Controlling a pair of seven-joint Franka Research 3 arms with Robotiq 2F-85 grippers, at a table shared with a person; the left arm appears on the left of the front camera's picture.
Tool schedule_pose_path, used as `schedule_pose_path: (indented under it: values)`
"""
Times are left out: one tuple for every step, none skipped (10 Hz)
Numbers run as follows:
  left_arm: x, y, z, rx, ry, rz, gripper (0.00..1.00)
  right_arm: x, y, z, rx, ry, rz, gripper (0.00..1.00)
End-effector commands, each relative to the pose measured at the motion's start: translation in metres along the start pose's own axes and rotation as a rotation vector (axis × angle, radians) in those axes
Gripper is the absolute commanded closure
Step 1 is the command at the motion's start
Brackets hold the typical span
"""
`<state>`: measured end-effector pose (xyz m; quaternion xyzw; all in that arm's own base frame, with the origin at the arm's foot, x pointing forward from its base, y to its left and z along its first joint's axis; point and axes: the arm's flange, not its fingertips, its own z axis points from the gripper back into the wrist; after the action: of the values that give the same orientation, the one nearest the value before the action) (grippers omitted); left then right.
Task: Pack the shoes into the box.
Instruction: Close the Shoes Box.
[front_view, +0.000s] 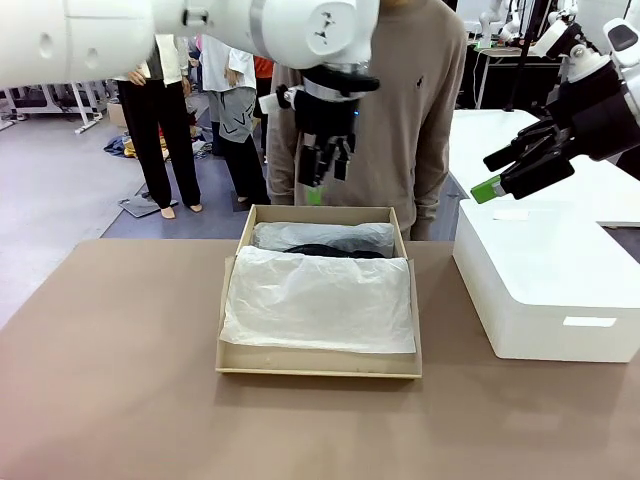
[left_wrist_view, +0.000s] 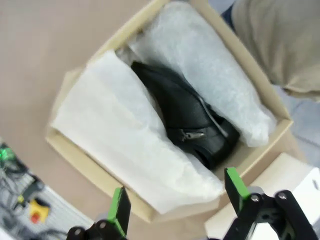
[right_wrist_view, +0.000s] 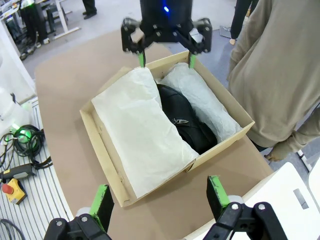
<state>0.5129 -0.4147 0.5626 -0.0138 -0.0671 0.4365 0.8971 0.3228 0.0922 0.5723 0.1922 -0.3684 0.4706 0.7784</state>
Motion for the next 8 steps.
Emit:
schedule_pose_path:
  values:
    - [0.033,0.040,0.008,-0.049,0.038,-0.250,0.00,0.001,-0.002,-0.001,0.014,-0.020,0.007,0.00]
    - [0.052,0.054,0.014,-0.092,0.070,-0.364,0.00,0.001,-0.002,-0.001,0.014,-0.020,0.007,0.00]
    - [0.069,0.066,0.019,-0.095,0.085,-0.467,0.00,0.001,-0.002,-0.001,0.014,-0.020,0.007,0.00]
    - [0.083,0.079,0.022,-0.092,0.096,-0.569,0.00,0.001,-0.002,-0.001,0.014,-0.020,0.007,0.00]
    - [0.096,0.094,0.027,-0.115,0.123,-0.695,0.00,0.001,-0.002,-0.001,0.014,-0.020,0.007,0.00]
    - [0.106,0.106,0.028,-0.128,0.138,-0.779,0.00,0.001,-0.002,-0.001,0.014,-0.020,0.007,0.00]
    - [0.114,0.116,0.028,-0.118,0.141,-0.862,0.00,0.001,-0.002,-0.001,0.014,-0.020,0.007,0.00]
    - [0.119,0.125,0.027,-0.087,0.119,-0.954,0.00,0.001,-0.002,-0.001,0.014,-0.020,0.007,0.00]
